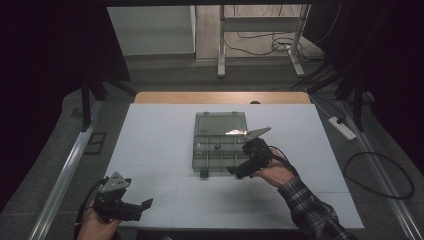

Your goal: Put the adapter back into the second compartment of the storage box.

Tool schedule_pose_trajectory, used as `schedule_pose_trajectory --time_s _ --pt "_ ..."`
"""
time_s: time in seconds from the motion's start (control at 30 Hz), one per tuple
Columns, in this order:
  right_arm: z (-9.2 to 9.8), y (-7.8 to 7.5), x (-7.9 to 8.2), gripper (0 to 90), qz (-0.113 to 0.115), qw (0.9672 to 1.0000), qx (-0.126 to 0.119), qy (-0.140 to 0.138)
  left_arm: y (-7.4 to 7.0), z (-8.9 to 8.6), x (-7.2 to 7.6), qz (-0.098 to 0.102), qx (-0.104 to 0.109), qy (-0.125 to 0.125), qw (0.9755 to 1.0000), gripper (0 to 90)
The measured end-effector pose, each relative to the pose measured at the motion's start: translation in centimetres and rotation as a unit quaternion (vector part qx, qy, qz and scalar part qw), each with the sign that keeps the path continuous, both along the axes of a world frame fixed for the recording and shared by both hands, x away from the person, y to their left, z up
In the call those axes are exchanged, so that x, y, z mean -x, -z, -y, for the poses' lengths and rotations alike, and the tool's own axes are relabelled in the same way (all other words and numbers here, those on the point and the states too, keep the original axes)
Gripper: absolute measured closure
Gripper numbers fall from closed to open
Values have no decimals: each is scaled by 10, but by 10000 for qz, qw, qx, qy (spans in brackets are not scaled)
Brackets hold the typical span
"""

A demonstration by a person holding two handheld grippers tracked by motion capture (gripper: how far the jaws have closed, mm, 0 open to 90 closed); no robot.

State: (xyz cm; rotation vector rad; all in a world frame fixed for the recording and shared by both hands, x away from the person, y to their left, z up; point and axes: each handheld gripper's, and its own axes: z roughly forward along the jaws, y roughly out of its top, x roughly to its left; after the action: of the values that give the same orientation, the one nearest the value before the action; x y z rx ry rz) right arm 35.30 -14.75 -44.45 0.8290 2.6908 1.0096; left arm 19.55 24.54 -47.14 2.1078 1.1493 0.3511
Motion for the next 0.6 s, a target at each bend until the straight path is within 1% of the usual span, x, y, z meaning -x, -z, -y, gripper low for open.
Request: schedule_pose_trajectory --time_s 0.2,0.23,0.43,0.6 --pt "10 -2 8 0 38 10000 -6 44 0 0 0 2 -4 -10 10000 4" --pt "14 -3 12 0 31 10000 -22 47 0 0 0 3 -4 -12 10000 4" --pt "28 -4 21 0 50 9999 -78 108 0 0 0 8 -3 -17 10000 4" --pt "40 -4 29 0 50 9998 -72 155 0 0 0 19 3 -11 10000 3"
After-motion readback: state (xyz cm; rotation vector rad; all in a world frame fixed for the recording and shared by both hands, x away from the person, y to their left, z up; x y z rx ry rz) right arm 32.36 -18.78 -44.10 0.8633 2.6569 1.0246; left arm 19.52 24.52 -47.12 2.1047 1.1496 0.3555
